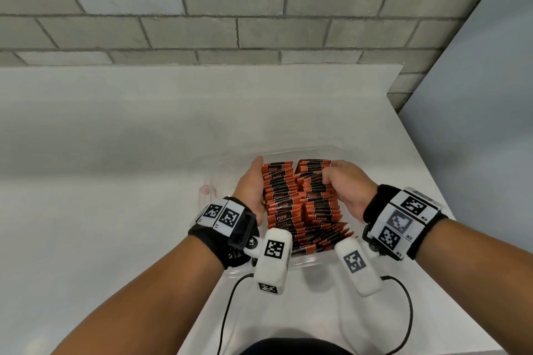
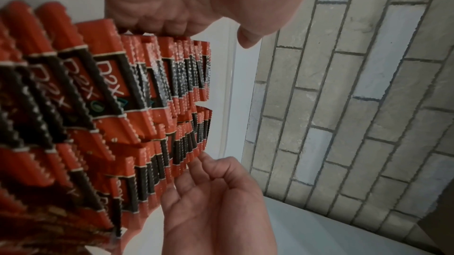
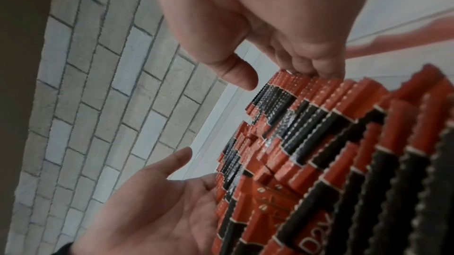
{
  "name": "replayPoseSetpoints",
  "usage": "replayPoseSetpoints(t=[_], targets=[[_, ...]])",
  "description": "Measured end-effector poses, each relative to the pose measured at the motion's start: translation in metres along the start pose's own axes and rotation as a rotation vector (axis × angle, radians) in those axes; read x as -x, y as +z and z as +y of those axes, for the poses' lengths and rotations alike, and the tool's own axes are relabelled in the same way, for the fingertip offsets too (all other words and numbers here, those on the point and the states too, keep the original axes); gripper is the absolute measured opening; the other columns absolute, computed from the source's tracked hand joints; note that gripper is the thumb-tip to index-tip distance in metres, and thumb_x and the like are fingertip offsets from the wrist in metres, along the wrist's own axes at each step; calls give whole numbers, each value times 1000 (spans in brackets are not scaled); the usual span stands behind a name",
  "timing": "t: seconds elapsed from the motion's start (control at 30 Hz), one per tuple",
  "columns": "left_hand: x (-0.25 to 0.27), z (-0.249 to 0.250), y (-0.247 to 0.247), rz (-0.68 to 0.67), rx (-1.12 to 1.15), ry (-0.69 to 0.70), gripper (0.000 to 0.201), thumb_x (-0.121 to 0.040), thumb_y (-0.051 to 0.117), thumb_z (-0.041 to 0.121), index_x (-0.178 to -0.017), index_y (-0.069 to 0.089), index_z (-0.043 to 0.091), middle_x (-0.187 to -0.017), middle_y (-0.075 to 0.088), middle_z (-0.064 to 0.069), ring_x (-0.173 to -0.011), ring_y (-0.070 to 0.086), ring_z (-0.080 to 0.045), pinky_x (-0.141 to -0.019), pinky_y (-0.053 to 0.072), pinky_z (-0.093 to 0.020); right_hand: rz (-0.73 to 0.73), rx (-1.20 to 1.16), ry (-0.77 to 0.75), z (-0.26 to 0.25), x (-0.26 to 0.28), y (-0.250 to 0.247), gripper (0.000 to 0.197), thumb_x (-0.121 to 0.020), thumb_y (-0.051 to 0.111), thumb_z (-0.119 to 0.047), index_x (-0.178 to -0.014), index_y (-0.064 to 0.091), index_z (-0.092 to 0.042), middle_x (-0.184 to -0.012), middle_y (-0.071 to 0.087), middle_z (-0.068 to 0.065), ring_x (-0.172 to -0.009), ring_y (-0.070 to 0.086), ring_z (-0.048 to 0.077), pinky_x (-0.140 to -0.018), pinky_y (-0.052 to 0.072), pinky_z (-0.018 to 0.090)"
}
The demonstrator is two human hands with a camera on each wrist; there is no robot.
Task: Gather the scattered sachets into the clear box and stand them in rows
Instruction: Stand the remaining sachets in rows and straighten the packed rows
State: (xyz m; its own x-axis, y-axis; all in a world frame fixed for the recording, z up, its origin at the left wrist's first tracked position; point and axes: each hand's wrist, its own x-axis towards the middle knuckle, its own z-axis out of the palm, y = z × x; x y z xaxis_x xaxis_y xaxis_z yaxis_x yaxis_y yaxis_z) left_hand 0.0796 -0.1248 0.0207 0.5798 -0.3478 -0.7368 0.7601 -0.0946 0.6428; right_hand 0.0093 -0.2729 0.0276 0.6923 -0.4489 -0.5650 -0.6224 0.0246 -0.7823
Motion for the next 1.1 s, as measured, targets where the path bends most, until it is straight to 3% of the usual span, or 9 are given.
replayPoseSetpoints(t=[0.07, 0.17, 0.27, 0.37, 0.5, 0.77, 0.87, 0.97, 1.1], targets=[[2, 0, 1, -9, 6, -9, 46, -100, 36, 51, -106, 59, 11, -94, 65, -7, -81, 63, -19, -65, 48, -31, -11, -4, 8, -2, 0, 1, 26, -72, 43, 3, -91, 56, -9, -83, 51, 10, -76, 50, 24, -71, 41, 37], [3, 1, 2, 31, 12, -12, 37, -100, 36, 49, -98, 55, 18, -86, 60, -7, -78, 59, -19, -69, 45, -32, 15, -1, 6, -4, 1, 0, 16, -72, 43, 3, -80, 52, -7, -80, 50, 8, -75, 48, 22, -71, 40, 39], [8, 2, 4, -17, 49, -41, 46, -101, 34, 50, -102, 55, 9, -89, 61, -10, -78, 59, -21, -64, 45, -35, -9, -32, 16, -7, 3, 1, 19, -75, 40, 6, -82, 50, -10, -78, 49, 7, -73, 48, 21, -69, 39, 36], [14, 4, 6, -51, 62, -41, 58, -100, 35, 52, -126, 49, 2, -105, 62, -13, -82, 60, -25, -65, 47, -38, -68, -53, 11, -6, 2, 3, 31, -76, 39, 6, -96, 52, -14, -84, 50, 9, -75, 49, 23, -70, 40, 34], [15, 3, 5, -20, 47, -19, 60, -101, 35, 50, -138, 39, 4, -101, 59, -10, -79, 58, -23, -69, 45, -39, -42, -51, 19, -4, 0, 1, 20, -79, 41, 4, -90, 50, -11, -85, 52, 10, -79, 52, 23, -77, 45, 40], [14, 3, 7, -55, 72, -65, 57, -99, 36, 52, -128, 48, 4, -101, 62, -13, -84, 60, -25, -67, 47, -39, -104, -59, 33, -4, 3, 1, 22, -78, 38, 5, -83, 49, -13, -69, 49, 3, -62, 48, 16, -59, 39, 28], [13, 3, 4, -24, 34, -66, 60, -99, 37, 52, -140, 38, 8, -136, 48, -17, -114, 53, -28, -93, 42, -42, -92, 3, 30, -5, 4, -3, 19, -82, 43, 1, -94, 56, -6, -92, 60, 10, -82, 58, 20, -77, 43, 32], [10, 0, -5, 51, -29, -59, 73, -97, 39, 55, -152, 18, 12, -158, 17, -18, -146, 17, -29, -115, 18, -42, 13, 229, -15, -8, 14, -11, 53, -91, 51, -15, -142, 36, -8, -142, 43, 7, -129, 42, 24, -95, 33, 29], [11, -11, -17, 47, -26, -101, 78, -94, 43, 58, -153, 20, 13, -158, 19, -17, -146, 16, -29, -118, 17, -42, -10, 715, -377, -2, 40, -21, 32, -94, 53, -19, -126, 54, -20, -118, 54, -4, -101, 48, 7, -77, 39, 14]])
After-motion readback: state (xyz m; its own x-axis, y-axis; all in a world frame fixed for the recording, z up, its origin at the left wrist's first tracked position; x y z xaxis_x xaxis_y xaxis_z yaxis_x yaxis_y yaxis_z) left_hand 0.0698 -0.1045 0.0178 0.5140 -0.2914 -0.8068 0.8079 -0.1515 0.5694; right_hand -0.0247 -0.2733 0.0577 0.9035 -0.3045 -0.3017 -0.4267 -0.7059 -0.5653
